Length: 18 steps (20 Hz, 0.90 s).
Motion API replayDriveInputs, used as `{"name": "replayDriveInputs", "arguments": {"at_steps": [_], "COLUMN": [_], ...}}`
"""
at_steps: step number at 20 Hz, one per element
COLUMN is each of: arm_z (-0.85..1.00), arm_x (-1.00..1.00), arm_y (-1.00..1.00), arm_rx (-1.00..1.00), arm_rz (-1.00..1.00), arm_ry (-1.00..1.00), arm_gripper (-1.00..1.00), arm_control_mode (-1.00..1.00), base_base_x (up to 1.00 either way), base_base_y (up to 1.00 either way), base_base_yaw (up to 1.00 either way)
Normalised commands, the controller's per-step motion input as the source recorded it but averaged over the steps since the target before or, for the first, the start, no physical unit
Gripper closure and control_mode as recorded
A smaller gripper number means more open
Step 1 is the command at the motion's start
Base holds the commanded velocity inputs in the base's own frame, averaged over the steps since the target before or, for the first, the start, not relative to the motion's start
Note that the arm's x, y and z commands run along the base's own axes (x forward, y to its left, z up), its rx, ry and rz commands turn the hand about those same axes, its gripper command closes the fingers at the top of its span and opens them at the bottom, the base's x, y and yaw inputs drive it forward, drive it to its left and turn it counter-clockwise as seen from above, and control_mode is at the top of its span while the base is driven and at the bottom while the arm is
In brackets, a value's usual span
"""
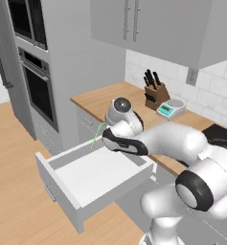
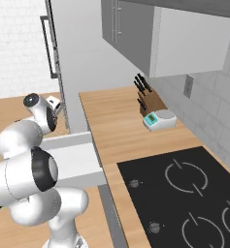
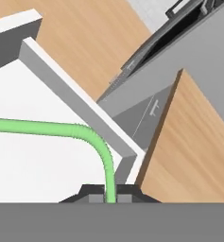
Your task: Take a straw from the drawer in front and place it inside the glass cup on the dining counter.
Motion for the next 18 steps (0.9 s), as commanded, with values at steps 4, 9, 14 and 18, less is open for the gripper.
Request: {"name": "replayDriveInputs", "arguments": {"at_steps": [4, 9, 14, 18], "arm_z": [1.00, 1.00, 0.82, 0.22], "arm_x": [-0.19, -0.70, -0.86, -0.82], "arm_y": [0.00, -0.12, -0.30, -0.40], "arm_rx": [0.01, -0.01, -0.01, 0.02], "arm_rz": [-0.04, -0.12, -0.17, -0.19], "arm_ry": [0.01, 0.00, 0.01, 0.13], "arm_gripper": [1.00, 1.00, 1.00, 1.00], "arm_control_mode": [-1.00, -1.00, -1.00, -1.00], "base_base_x": [0.00, 0.00, 0.00, 0.00], "base_base_y": [0.00, 0.00, 0.00, 0.00], "base_base_yaw": [0.00, 0.00, 0.00, 0.00]}}
